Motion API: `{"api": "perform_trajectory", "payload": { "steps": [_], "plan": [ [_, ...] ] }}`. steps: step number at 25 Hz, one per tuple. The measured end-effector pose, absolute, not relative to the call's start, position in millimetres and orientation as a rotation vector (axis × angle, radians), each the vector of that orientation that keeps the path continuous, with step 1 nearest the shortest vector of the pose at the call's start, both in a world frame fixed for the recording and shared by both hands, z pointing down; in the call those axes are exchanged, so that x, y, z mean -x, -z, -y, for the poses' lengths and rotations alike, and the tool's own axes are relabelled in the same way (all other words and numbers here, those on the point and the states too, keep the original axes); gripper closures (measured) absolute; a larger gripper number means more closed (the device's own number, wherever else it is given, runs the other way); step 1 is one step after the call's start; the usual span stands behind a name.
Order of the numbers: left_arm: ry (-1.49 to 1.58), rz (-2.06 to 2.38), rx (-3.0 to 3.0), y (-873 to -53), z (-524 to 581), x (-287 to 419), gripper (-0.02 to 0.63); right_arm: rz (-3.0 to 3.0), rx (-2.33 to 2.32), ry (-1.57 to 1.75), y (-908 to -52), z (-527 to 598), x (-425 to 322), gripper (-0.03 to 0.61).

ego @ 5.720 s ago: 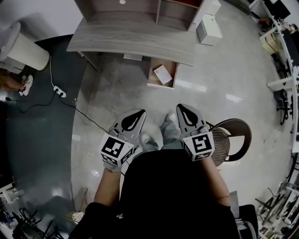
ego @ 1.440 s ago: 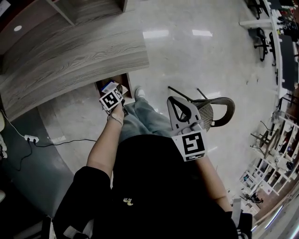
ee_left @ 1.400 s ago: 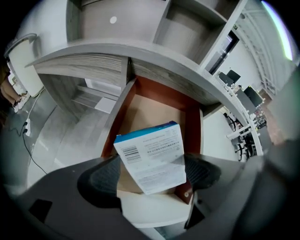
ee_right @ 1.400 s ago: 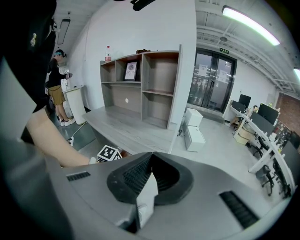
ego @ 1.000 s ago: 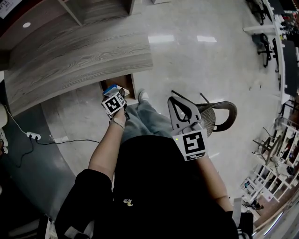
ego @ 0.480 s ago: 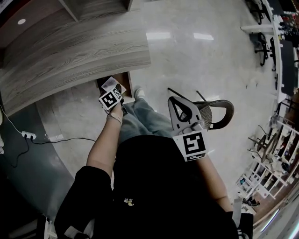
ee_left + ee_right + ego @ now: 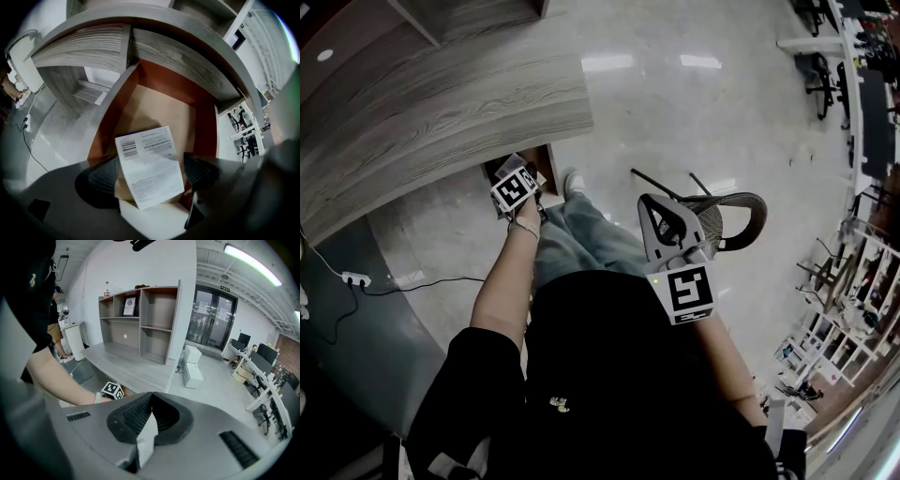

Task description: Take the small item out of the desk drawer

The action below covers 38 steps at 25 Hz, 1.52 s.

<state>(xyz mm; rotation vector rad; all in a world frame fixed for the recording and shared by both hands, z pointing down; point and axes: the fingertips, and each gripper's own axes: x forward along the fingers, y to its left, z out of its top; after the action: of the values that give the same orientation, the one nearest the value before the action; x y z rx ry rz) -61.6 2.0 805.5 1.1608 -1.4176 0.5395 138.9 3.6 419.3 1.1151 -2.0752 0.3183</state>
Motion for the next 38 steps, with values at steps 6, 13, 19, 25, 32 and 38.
{"api": "perform_trajectory", "payload": {
  "steps": [6, 13, 19, 25, 32, 38],
  "plan": [
    [-0.572, 1.402, -1.16, -819, -1, 57, 0.146, 2.058, -1.114, -0.329, -421, -3, -143, 0.583],
    [-0.582, 1.429, -1.135, -822, 0, 63, 0.149, 2.055, -1.116, -0.332, -423, -3, -143, 0.583],
    [-0.596, 1.402, -1.195, -813, -2, 62, 0.178, 2.07, -1.118, -0.335, -421, -3, -140, 0.583],
    [-0.62, 1.411, -1.245, -794, 4, 64, 0.181, 2.1, -1.117, -0.33, -418, 0, -136, 0.583],
    [-0.621, 1.395, -1.273, -765, -6, 63, 0.181, 2.164, -1.13, -0.313, -406, 8, -129, 0.583],
    [-0.632, 1.375, -1.324, -733, -20, 66, 0.181, 2.219, -1.113, -0.303, -399, 13, -116, 0.583]
  ]
}}
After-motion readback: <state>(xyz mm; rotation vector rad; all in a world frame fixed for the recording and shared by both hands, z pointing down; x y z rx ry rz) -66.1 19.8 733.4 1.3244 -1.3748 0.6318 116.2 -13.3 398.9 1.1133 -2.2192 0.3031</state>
